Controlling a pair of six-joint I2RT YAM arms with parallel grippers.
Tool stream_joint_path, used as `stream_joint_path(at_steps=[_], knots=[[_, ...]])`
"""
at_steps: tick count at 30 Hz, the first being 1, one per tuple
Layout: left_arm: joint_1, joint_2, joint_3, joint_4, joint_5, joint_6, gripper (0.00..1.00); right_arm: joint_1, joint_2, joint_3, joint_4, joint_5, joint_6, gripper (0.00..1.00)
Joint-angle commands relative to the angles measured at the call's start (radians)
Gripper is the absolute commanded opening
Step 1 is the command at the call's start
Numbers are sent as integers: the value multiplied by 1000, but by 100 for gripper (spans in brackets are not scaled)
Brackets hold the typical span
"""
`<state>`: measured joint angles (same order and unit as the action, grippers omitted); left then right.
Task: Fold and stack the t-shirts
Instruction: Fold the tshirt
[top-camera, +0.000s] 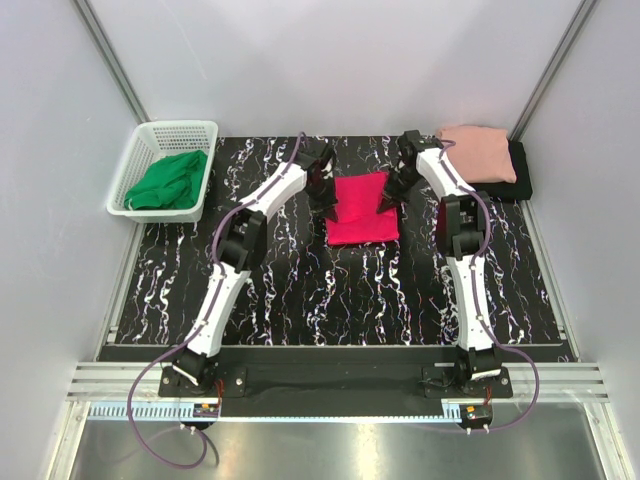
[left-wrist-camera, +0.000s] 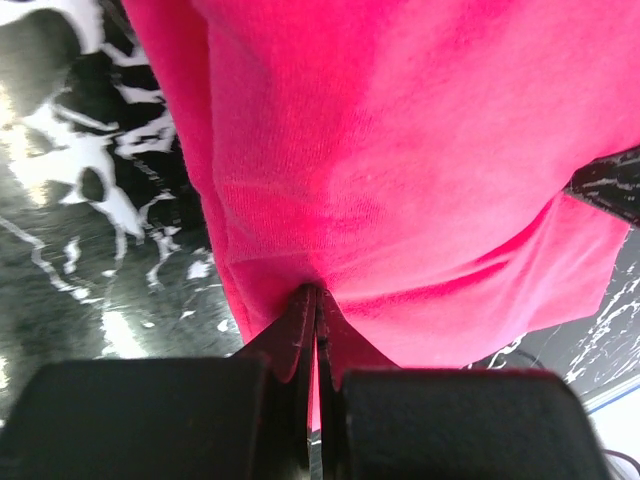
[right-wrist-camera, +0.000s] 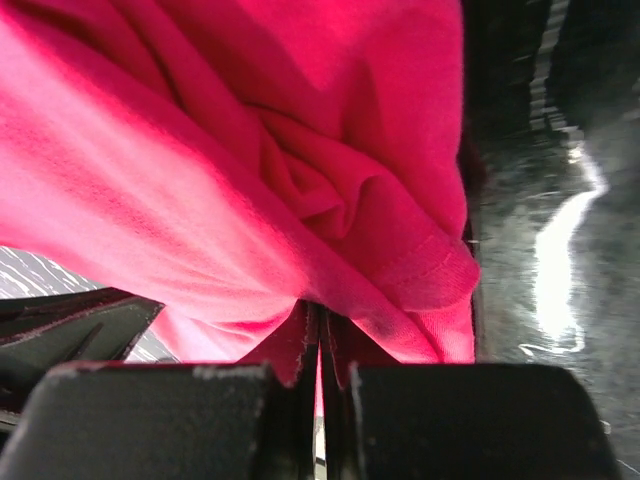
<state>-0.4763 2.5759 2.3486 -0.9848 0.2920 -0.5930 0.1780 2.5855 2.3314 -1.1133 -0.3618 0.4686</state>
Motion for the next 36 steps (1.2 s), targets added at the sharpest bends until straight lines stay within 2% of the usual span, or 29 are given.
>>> stream_joint_path(at_steps=[1, 7, 11, 14, 15, 18, 20, 22, 25, 27, 31, 36], knots=[[-5, 29, 17, -5, -10, -2, 0, -47, 16, 8, -8, 147, -25, 0], [-12, 26, 17, -6, -8, -2, 0, -55, 2, -9, -8, 147, -25, 0], [-10, -5, 6, -2, -10, 9, 0, -55, -21, -29, 16, 68, -53, 0], [1, -52, -35, 11, -16, 25, 11, -55, -109, -113, 101, 18, -59, 8], [5, -71, -52, 15, -19, 30, 13, -54, -166, -136, 148, 24, -59, 16], [33, -152, -144, 35, -21, 35, 15, -63, -249, -216, 229, 29, -54, 19], [50, -219, -211, 41, -31, 47, 17, -77, -306, -247, 254, 3, -50, 28], [59, -272, -279, 46, -39, 67, 18, -106, -355, -276, 285, -32, -36, 33], [76, -377, -369, 49, -47, 85, 19, -155, -409, -340, 334, -115, -19, 34], [93, -454, -440, 51, -45, 91, 19, -173, -429, -386, 381, -182, -10, 39], [110, -569, -544, 49, -45, 114, 19, -238, -433, -513, 449, -279, -12, 38], [127, -678, -669, 48, -37, 130, 18, -242, -386, -580, 520, -397, -5, 38]])
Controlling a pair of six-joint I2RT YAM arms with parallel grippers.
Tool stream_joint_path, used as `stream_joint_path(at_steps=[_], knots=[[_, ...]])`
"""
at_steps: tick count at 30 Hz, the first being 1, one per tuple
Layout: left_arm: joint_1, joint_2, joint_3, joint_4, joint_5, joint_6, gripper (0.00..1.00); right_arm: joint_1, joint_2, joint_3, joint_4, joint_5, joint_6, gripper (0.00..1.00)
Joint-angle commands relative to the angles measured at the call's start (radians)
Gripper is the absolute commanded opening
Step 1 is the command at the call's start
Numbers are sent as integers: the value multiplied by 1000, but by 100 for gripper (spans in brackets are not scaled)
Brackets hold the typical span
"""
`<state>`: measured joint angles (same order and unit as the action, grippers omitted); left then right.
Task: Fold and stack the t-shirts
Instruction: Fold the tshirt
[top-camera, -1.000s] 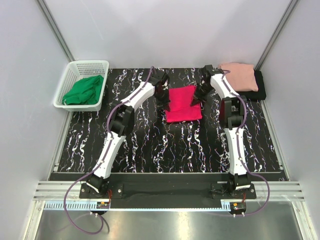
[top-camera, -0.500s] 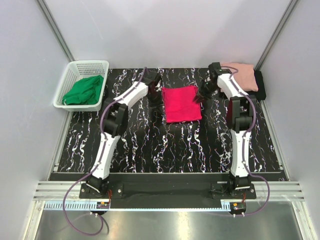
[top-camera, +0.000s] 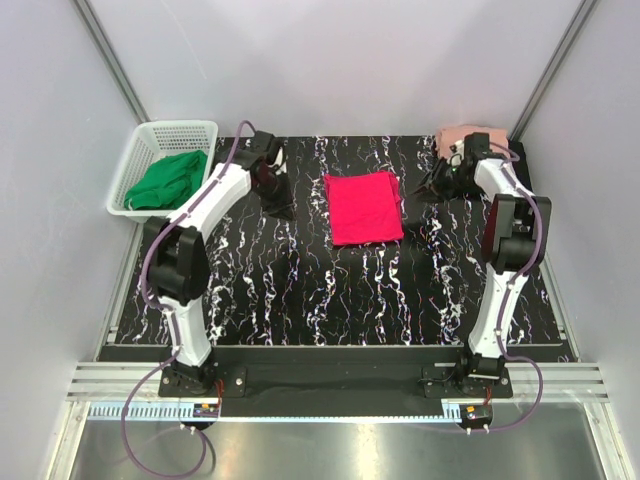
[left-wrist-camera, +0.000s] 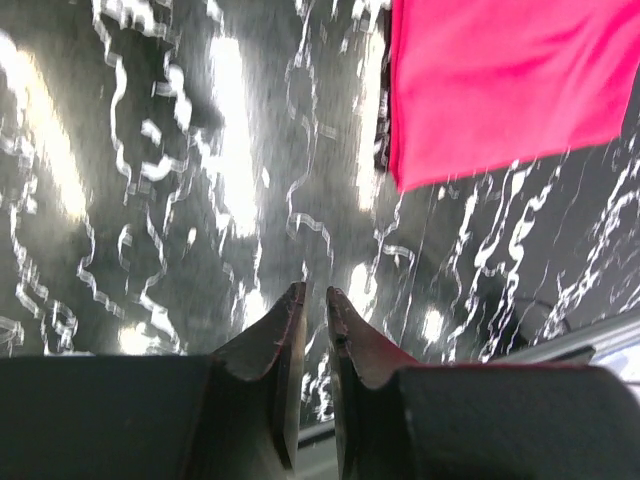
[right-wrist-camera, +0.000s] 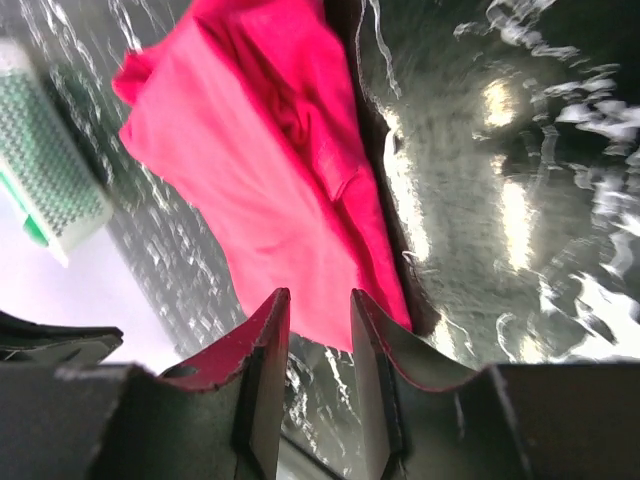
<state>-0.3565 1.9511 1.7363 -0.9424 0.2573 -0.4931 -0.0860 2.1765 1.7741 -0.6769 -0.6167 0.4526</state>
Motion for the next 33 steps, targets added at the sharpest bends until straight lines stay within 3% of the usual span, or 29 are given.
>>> stream_joint_path(at_steps=[1, 9, 21, 28, 33], knots=[[7, -75, -70, 7, -3, 30, 18, 22, 34, -44, 100, -172, 15, 38], [8, -162, -211, 5, -12, 18, 15, 14, 91, -100, 188, -279, 31, 39], [1, -172, -239, -4, -3, 16, 11, -26, 98, -209, 214, -291, 17, 42], [-15, -146, -225, -18, 0, 25, 9, -113, 118, -240, 192, -434, 14, 46], [-32, -121, -205, -38, 0, 39, 7, -130, 216, -125, 64, -495, -55, 41]])
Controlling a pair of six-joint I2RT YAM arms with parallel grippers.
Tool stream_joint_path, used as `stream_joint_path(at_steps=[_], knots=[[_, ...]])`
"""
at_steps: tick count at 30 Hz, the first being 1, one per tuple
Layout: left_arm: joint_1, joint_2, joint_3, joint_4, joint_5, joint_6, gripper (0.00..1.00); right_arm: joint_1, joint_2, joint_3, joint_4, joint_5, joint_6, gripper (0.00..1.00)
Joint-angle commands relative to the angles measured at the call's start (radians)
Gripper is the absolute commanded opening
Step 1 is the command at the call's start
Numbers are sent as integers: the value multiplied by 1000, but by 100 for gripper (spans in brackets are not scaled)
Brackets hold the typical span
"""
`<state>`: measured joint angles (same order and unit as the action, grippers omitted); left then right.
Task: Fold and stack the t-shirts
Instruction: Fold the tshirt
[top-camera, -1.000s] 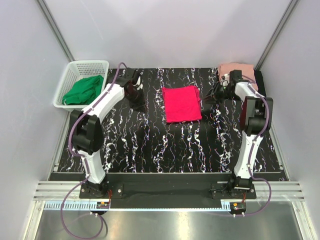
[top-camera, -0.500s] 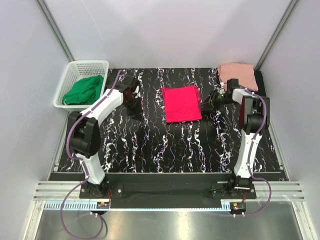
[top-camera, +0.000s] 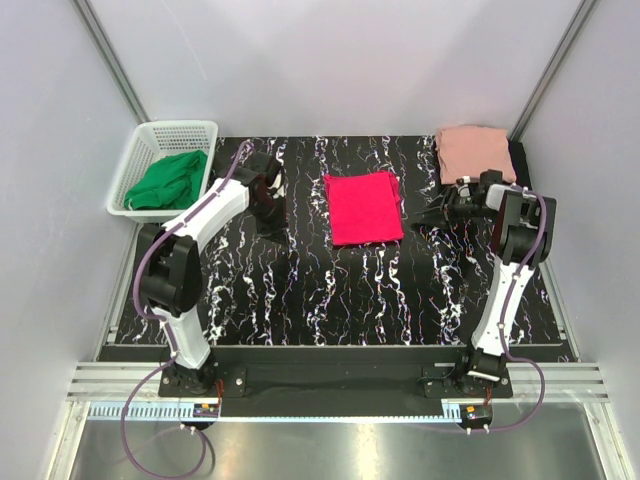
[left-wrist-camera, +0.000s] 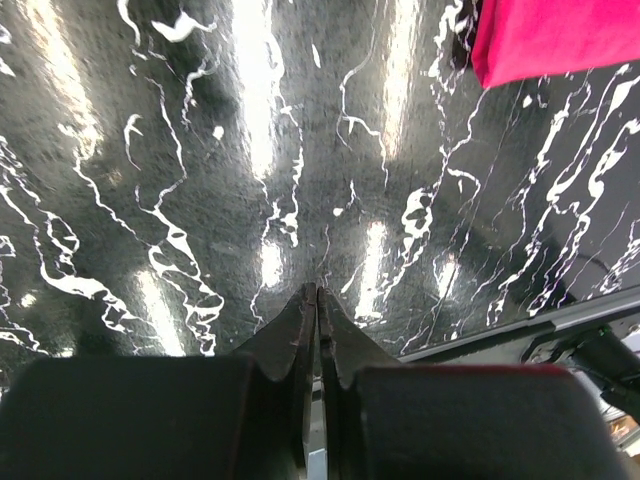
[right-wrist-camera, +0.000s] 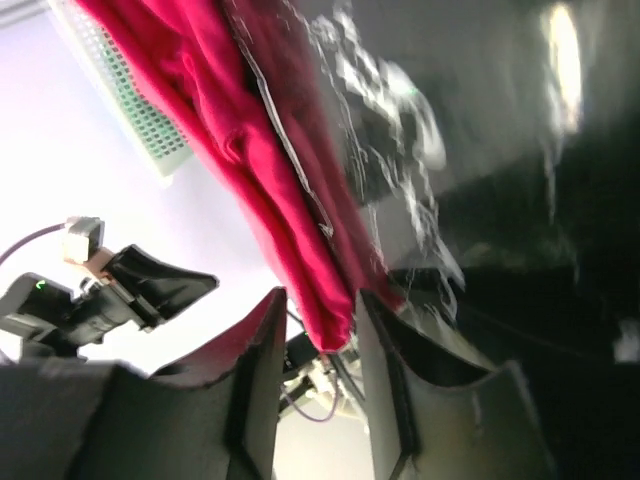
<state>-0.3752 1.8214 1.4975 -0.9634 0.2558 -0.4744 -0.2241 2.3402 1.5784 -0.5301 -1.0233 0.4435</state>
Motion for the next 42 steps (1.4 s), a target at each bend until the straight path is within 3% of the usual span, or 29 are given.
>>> stream_joint_path(at_steps=[1, 17, 24, 33, 42], knots=[[-13, 12, 35, -23, 0, 20, 6, 8, 76, 93, -153, -92, -92, 41], [-19, 1, 18, -23, 3, 14, 3, 87, 113, 167, -278, -103, -121, 43], [-19, -11, 40, -21, 16, -1, 2, 135, 38, 157, -320, 46, -71, 47], [-22, -25, 29, -14, 16, -7, 0, 138, 11, 255, -482, 265, -68, 43], [-22, -27, 12, -8, 11, -7, 0, 172, 66, 367, -577, 322, -104, 44]])
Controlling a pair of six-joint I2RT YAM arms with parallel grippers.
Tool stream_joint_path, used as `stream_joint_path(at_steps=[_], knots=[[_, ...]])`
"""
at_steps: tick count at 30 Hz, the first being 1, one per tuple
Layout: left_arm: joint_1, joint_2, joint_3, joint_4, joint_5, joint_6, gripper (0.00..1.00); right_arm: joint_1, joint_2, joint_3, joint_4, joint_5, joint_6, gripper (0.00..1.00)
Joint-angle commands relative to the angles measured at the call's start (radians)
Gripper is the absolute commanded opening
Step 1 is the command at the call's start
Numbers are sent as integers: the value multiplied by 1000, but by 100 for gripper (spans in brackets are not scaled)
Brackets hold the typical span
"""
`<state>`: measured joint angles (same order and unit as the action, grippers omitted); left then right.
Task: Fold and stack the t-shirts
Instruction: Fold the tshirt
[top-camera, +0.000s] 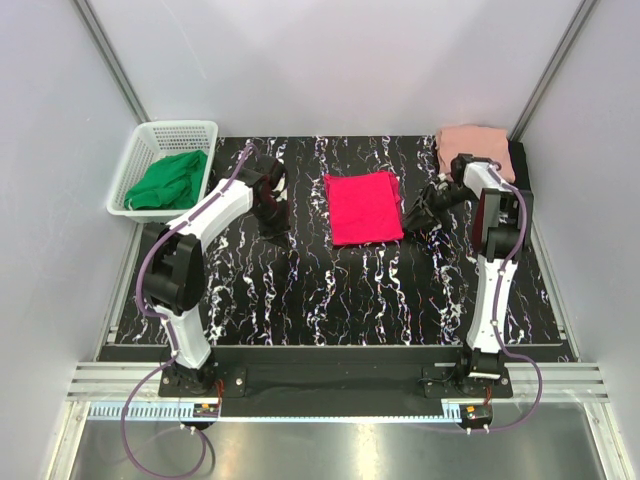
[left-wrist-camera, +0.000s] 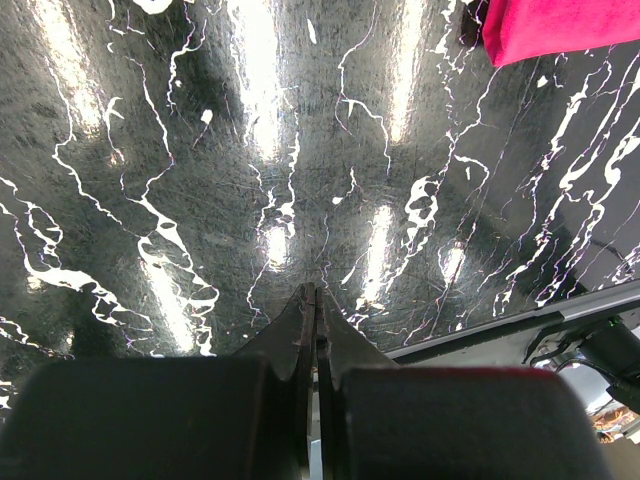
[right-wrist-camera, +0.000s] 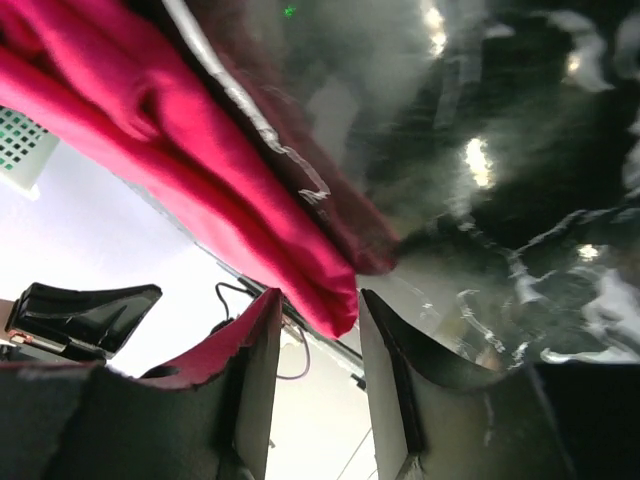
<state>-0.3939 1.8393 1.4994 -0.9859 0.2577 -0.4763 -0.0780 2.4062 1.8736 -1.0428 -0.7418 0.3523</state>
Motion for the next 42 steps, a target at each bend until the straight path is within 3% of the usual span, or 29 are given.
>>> stream_joint_path(at_steps=[1, 17, 25, 31, 42], knots=[[-3, -43, 12, 15, 8, -5, 0, 36, 5, 94, -66, 39, -15, 43], [-2, -61, -28, 15, -6, 5, 0, 58, 191, 340, -140, 28, -27, 46], [0, -51, -21, 15, 2, 13, 0, 60, 235, 459, -166, 21, -3, 49], [1, -48, -24, 16, -3, 16, 0, 61, 228, 501, -172, 35, -3, 46], [10, 40, 97, 18, 32, -41, 0, 50, 248, 570, -172, 44, -12, 49]])
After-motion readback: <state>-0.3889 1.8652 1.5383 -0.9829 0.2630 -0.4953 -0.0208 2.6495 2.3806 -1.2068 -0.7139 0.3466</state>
